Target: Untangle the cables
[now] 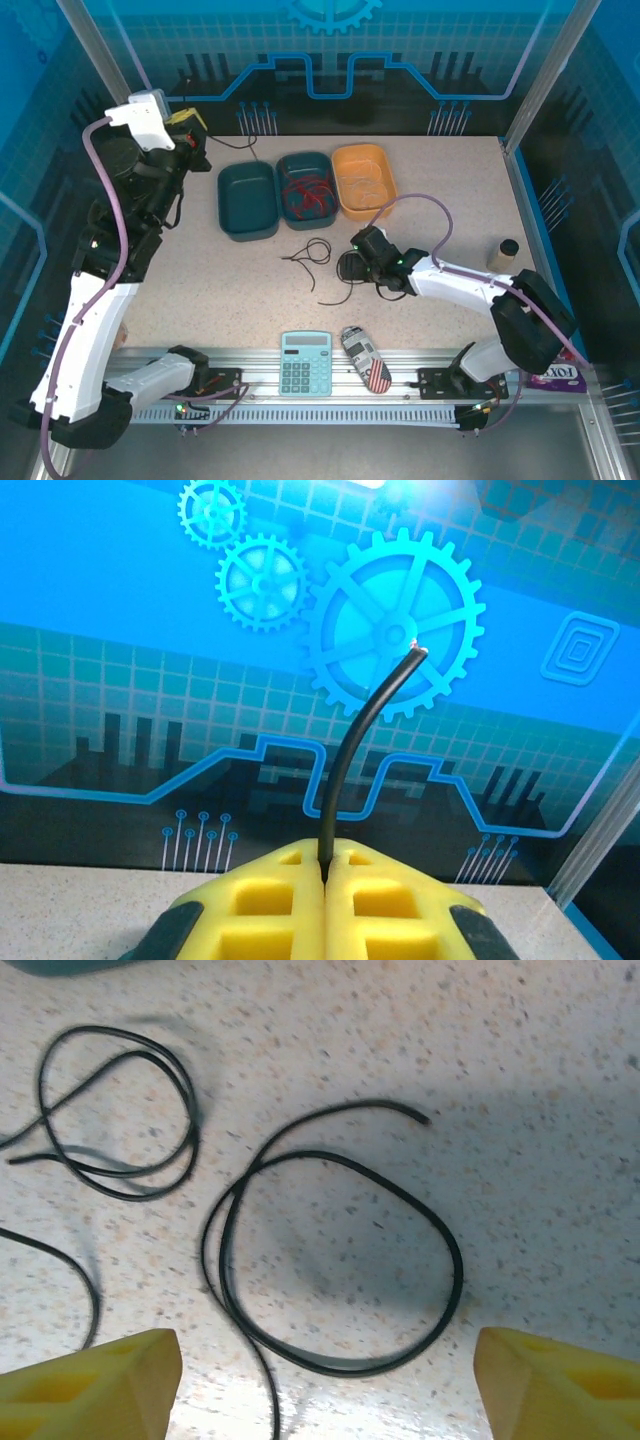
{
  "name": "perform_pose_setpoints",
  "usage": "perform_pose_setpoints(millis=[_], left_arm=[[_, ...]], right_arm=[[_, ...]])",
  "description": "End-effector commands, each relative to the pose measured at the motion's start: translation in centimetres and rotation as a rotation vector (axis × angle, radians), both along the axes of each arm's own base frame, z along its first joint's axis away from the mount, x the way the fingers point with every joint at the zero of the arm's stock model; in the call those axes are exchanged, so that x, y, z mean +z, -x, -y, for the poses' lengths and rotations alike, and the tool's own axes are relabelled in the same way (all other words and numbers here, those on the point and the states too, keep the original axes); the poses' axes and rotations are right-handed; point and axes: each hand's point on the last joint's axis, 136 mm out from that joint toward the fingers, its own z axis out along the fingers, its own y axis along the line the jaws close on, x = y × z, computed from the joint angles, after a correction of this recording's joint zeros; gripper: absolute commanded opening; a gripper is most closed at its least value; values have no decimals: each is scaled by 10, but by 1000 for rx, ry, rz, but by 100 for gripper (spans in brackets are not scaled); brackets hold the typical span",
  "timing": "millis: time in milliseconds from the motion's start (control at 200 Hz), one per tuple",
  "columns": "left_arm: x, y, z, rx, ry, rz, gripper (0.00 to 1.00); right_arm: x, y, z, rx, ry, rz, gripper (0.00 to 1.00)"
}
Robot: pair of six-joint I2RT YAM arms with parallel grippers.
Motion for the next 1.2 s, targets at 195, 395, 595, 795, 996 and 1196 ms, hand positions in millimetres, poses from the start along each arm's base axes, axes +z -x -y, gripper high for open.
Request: perform_pose_setpoints(millis=[195,395,595,795,996,1196], left_arm=[[30,16,-17,64,-54,70,0],[24,6,-20,95,-109,53,0],[21,-14,-19,100,-145,46,0],[14,-44,-19,110,-168,26,0],[-1,-74,-26,140,-187,-2,0],[-29,-108,-36,154,-200,-38,0]], right_arm=[[-20,11,18,-48,65,-75,77],[8,6,16,-26,28,-3,91],[37,6,25,-39,28,56,100],[63,7,40,-69,47,109,100],[80,11,56,-100,85,142,100],[96,13,62,-117,52,195,100]])
